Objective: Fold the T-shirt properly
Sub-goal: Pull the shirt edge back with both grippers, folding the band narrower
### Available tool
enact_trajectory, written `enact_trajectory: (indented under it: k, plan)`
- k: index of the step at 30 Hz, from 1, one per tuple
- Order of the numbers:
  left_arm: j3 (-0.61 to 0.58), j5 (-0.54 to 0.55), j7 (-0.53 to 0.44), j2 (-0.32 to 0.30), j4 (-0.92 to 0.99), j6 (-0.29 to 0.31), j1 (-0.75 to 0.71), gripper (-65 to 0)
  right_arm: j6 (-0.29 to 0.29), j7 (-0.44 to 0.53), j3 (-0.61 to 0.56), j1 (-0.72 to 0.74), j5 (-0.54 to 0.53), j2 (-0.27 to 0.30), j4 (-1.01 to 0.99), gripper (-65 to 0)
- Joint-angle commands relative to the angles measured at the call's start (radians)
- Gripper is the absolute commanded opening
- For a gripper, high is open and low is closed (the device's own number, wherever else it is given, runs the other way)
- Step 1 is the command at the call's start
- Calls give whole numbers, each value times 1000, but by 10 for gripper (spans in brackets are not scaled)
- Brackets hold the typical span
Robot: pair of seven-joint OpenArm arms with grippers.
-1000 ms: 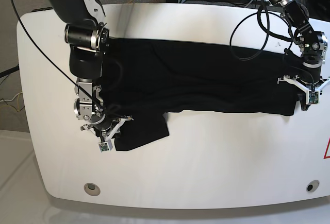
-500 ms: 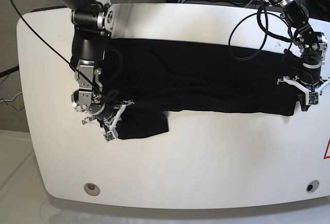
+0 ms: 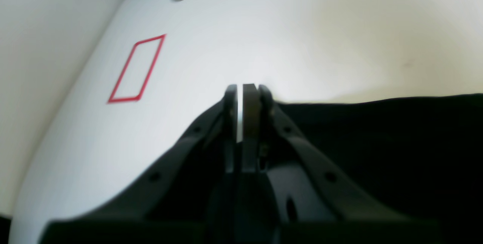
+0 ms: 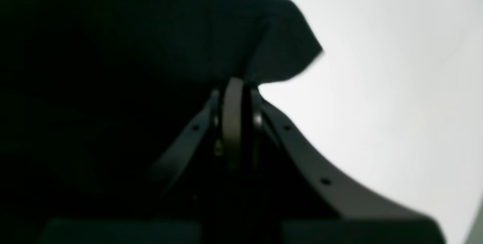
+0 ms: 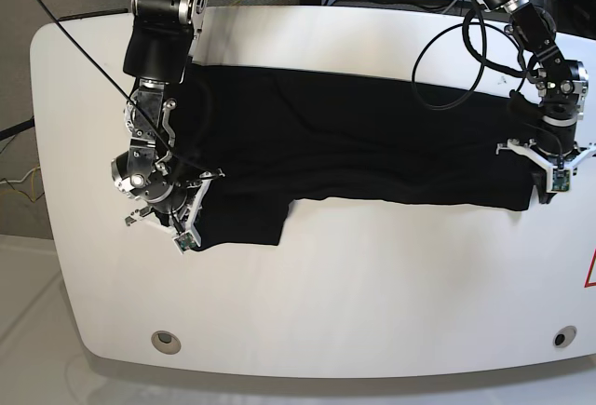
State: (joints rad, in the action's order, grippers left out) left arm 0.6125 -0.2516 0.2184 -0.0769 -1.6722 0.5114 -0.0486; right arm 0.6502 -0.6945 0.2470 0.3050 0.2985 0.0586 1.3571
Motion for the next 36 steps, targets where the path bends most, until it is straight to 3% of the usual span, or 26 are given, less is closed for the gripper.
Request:
enact_trajectory:
  k: [1,7,19,26,36]
  plan:
    - [-1,10,-27,-13,-16,-7,13,-633,7,-23,-1,10,-9,4,75,-650]
    - [-1,10,-27,-11,-16,-7,13,-633,9,-104,-1,-25,-8,-24,196,-650]
    - [-3,10,-27,-8,4,-7,13,-633,10,-274,-1,-149,-15,-27,488,-650]
    - [-4,10,-27,-10,43,-7,14,-633,48,-388,-2,-212,-6,-24,605,-650]
    - [-4,10,-27,-10,45,-7,14,-633,48,-439,-1,-312,-5,-24,643,-650]
